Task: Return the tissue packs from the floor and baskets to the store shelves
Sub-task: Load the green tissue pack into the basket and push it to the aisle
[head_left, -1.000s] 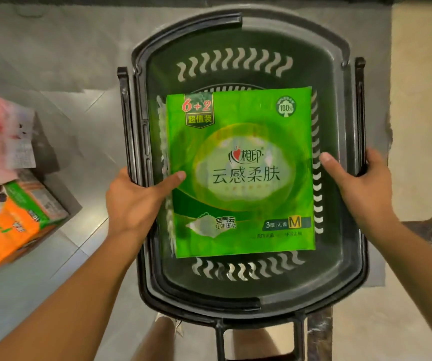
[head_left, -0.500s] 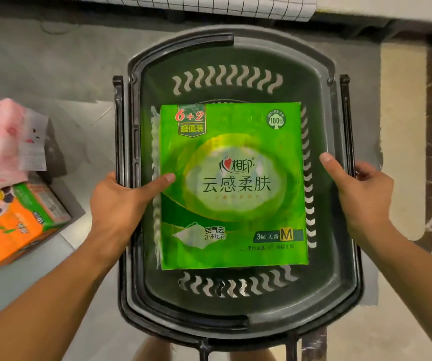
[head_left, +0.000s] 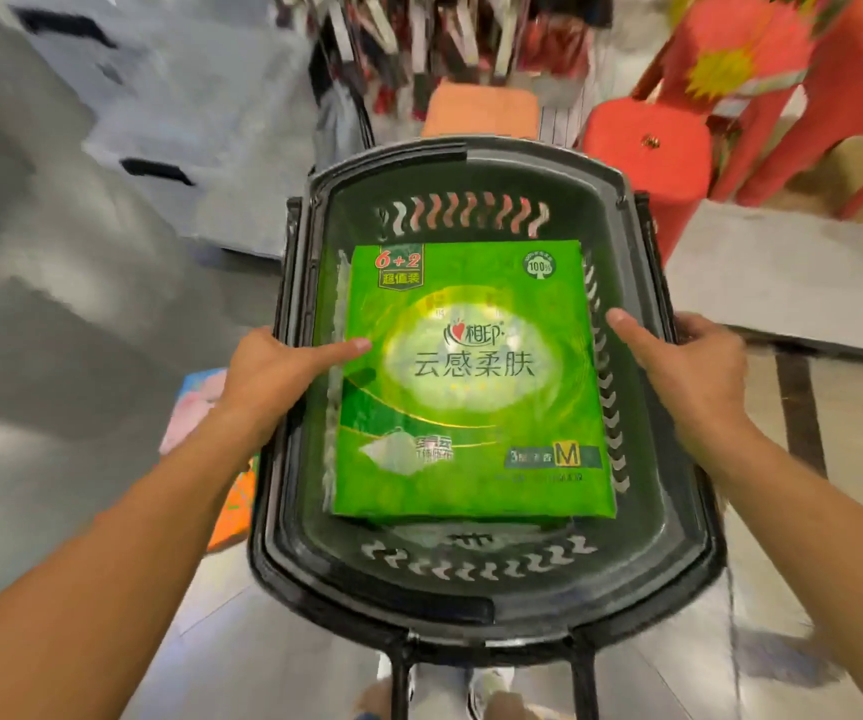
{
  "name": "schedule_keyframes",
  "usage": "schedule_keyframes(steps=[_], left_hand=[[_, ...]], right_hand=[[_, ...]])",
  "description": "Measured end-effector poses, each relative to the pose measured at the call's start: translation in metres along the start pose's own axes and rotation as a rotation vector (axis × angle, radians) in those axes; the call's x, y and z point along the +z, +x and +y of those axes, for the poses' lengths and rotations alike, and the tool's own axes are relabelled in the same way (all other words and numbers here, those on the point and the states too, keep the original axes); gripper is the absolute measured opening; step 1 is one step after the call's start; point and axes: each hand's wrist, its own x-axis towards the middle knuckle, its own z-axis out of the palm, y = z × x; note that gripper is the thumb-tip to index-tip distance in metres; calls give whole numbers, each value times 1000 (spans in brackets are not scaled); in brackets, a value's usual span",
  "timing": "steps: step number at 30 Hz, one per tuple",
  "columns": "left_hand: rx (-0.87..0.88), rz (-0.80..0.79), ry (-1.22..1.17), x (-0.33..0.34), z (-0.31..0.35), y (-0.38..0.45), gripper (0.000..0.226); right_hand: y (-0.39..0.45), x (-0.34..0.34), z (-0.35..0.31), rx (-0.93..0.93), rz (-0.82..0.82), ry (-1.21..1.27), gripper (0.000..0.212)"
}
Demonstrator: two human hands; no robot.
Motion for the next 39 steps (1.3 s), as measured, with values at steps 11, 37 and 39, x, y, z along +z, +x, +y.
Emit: schedule_keyframes(steps=[11,37,39], left_hand=[[109,150,-251,-232,147,-146,102],[-402,1232,-558,-343,-129,-530,77],[-441,1275,-606,-339,-163,-580,62]], right_hand=[[-119,-78,-291,-280,-216,10,79],[-449,65,-398,-907,-1369,-119,110],[-502,68,-380,-961,-1428,-150,103]])
